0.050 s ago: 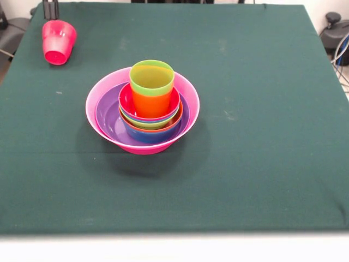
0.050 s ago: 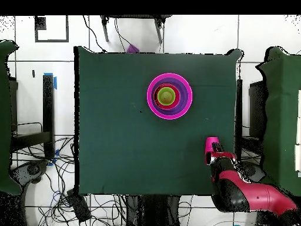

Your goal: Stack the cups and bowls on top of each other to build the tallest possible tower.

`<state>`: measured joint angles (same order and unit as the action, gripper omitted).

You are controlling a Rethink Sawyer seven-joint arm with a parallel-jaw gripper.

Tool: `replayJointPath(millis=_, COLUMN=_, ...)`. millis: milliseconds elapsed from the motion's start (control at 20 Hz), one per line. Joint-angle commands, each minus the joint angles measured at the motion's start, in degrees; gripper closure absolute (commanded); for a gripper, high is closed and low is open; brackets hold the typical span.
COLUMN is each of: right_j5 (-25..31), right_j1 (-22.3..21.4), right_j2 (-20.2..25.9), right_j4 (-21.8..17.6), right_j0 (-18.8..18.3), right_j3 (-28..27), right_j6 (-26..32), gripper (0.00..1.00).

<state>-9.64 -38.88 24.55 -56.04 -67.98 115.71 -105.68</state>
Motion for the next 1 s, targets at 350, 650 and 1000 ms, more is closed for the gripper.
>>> replayJointPath(millis=350, right_j5=-1.10, right_j1=-0.08, right_j2=-2.44, right_j4=-2.65, right_j0=4.88, right_j3=-1.97, right_j6=-3.20, gripper=0.00)
replayJointPath(millis=650, right_j5=-0.39, right_j1=-0.48, right_j2=-2.07, right_j4=-2.90, right_j0=4.65, right_j3=-1.63, right_j6=-3.03, gripper=0.00)
replayJointPath(millis=1000, right_j5=8.04, right_j1=0.84, right_j2=3.59, right_j4=-0.49, right_j0=0.01, right_j3=0.20, right_j6=-1.87, gripper=0.00)
